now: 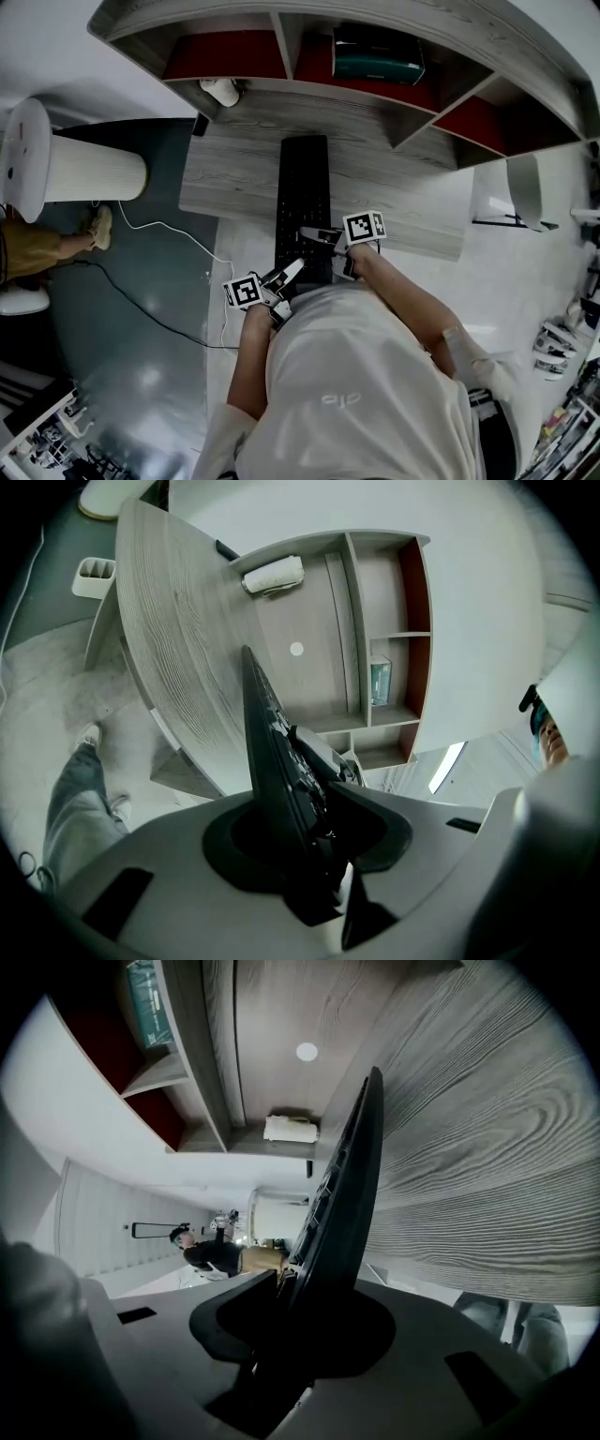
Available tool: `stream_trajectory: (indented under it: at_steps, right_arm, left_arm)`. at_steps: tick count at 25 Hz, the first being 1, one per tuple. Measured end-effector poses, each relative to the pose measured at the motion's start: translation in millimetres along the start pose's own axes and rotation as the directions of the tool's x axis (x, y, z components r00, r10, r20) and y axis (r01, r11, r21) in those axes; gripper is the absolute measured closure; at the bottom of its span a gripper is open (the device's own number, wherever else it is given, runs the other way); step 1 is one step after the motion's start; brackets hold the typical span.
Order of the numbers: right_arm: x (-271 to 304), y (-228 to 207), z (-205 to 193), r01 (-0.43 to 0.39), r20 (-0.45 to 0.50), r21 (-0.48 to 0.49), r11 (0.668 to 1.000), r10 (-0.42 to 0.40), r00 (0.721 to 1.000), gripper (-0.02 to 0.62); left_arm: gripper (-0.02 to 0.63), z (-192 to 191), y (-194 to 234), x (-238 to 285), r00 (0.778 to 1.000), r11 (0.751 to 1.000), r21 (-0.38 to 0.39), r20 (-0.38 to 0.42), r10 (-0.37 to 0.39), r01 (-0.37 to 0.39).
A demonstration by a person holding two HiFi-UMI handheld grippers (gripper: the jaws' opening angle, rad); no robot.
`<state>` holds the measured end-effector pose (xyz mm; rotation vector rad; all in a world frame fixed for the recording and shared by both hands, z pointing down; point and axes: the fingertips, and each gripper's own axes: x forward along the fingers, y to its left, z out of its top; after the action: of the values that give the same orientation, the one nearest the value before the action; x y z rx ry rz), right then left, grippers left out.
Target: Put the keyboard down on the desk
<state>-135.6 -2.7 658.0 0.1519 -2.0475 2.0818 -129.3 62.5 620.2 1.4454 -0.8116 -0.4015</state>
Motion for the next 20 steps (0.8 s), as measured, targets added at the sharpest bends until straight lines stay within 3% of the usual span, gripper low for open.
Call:
stream_trajectory:
  at_steps: [14,20]
  right_arm:
    - [50.6,2.1,16.6,-0.023,-0.039,0.013,1.000,0.023,0.999,0.457]
    - [64.0,2.7,22.0,0.001,-0.049,-0.002,1.000,-0.001,0.999,0.370]
  left_arm:
    - [0.480,40.7,22.8,-21.4,0.994,0.996,-0.083,0.101,0.037,-0.029]
    - [0.494,54.4,30.7,-22.7,0.992,0.991,-0.134,0.119,0.034,-0.018]
